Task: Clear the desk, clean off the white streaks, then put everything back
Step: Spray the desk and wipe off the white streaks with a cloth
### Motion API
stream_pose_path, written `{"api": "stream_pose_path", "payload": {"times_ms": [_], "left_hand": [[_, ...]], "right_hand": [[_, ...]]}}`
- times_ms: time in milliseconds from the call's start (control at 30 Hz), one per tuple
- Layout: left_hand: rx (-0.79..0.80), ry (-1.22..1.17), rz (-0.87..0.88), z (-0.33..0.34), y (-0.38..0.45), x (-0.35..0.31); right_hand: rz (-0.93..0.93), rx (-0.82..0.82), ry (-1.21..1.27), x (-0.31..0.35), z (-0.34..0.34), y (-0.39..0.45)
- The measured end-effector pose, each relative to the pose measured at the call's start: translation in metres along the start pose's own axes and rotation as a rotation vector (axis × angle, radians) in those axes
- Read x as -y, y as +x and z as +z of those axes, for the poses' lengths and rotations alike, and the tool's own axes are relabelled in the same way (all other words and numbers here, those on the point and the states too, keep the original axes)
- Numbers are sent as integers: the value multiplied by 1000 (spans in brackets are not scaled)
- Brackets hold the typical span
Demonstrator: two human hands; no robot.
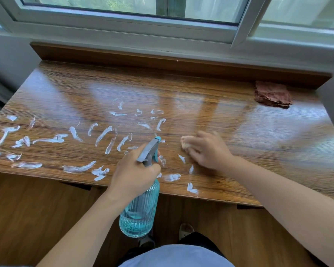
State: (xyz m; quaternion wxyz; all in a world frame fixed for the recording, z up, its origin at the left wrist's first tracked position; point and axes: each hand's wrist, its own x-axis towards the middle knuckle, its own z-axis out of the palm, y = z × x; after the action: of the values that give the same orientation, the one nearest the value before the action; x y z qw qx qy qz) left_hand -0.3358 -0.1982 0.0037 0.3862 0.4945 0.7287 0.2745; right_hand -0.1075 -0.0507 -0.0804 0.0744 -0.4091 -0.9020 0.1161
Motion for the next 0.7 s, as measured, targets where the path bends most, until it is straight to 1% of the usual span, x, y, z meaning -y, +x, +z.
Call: {"api": "stream_pose_path", "payload": {"times_ms": [100, 133, 167, 200, 267, 300, 333, 367, 467, 500, 567, 633, 700], "left_hand": [[16, 16, 2, -1, 2, 0], [19, 21, 3, -2, 2, 1], [24, 25, 6, -2, 2, 2], [32, 27, 14, -3, 2, 3], [50, 32, 24, -5, 2, 4], [61, 36, 22, -5, 3, 6], [72, 42, 22, -6, 4, 7], [83, 57, 25, -7, 5, 8], [139, 120, 57, -7, 7, 9], [162, 138, 53, -7, 8, 10], [247, 216, 53, -8, 9, 12], [317, 295, 69, -6, 10, 17], [348, 339, 97, -1, 9, 21]], "right_hand": [[390, -114, -42, -22, -6, 26], [471, -134, -24, -19, -5, 31], [495, -133, -7, -12, -3, 32], [459, -125, 7, -3, 0, 28], [281, -104, 19, 14, 6, 4], [225, -92, 11, 15, 7, -11], [216, -98, -4, 12, 5, -22], [257, -118, -27, 4, 4, -30], [546, -211, -81, -12, 1, -43], [593, -223, -90, -9, 2, -47], [564, -220, -89, 9, 10, -55], [451, -184, -64, 31, 19, -69], [382, -151, -66, 42, 23, -85]]}}
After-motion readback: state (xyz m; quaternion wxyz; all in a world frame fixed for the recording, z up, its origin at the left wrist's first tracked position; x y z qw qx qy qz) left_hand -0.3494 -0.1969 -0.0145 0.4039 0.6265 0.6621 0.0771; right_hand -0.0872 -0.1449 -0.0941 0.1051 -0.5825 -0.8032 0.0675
